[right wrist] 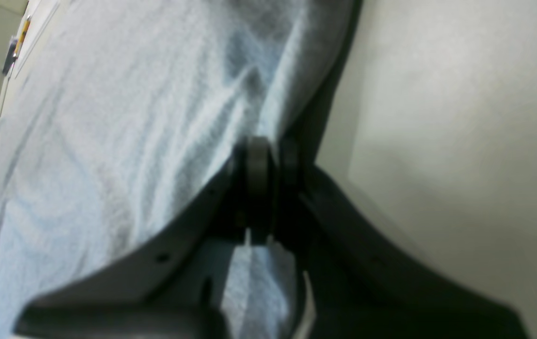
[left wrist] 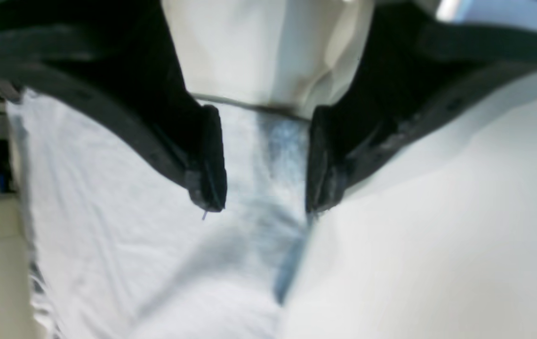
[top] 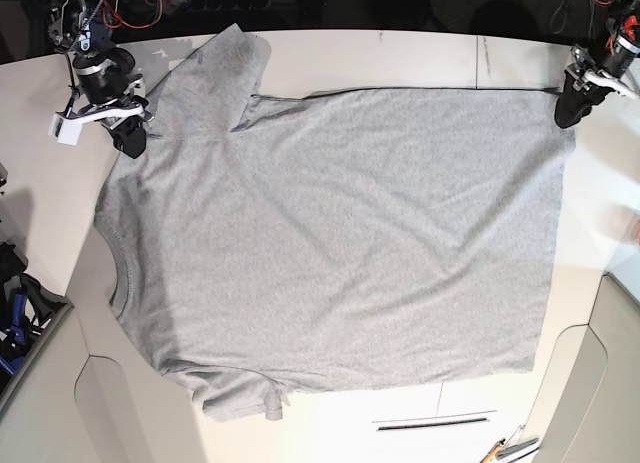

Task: Fold the T-shirt properly
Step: 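Move both grippers to the shirt's shoulder corners and grasp them, then lift the shoulder edge with both grippers and fold it over the shirt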

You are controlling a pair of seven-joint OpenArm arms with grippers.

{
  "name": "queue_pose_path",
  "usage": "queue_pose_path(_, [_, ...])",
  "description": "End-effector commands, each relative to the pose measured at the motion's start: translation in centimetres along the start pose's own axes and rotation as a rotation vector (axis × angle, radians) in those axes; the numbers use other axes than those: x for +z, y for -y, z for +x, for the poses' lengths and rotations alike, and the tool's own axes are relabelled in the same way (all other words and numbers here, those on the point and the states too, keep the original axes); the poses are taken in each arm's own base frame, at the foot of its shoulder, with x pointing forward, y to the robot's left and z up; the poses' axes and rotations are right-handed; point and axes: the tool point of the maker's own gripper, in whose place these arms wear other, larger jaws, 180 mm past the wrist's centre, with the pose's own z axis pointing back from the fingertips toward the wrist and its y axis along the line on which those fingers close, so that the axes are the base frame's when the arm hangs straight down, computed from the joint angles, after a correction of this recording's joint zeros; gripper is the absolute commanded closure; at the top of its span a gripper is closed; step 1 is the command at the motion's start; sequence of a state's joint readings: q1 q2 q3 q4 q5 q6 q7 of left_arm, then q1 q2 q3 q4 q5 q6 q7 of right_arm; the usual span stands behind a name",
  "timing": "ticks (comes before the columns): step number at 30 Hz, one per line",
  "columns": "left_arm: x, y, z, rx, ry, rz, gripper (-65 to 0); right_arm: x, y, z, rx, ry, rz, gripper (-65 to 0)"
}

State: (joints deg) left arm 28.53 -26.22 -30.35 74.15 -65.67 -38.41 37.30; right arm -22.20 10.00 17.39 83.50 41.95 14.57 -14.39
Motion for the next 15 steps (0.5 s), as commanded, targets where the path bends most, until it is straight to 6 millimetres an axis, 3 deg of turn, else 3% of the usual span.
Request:
queue_pose_path(1, [0.4,-1.3,-2.7,-0.024,-0.133,0.062,-32.1,0.1,0.4,-0.3,0.014,-0.025,-0.017,0.0])
queue_pose_path(6, [0.5,-1.4,-2.5,-0.024,-0.126,0.065,-29.7,0.1,0.4,-0.3,0.014,-0.026,-0.017,0.0])
queue_pose_path(10, [0.5,-1.4,-2.4,-0.025,-0.124,0.065,0.0,0.2,0.3,-0.6,0.020,-0.054,-0.008,0.0])
queue_pose_path(15, [1.5,-1.4,-1.0,-0.055,-0.091,0.046,0.0,1.7,0.2,-0.8,0.052,-0.084,0.013,0.0])
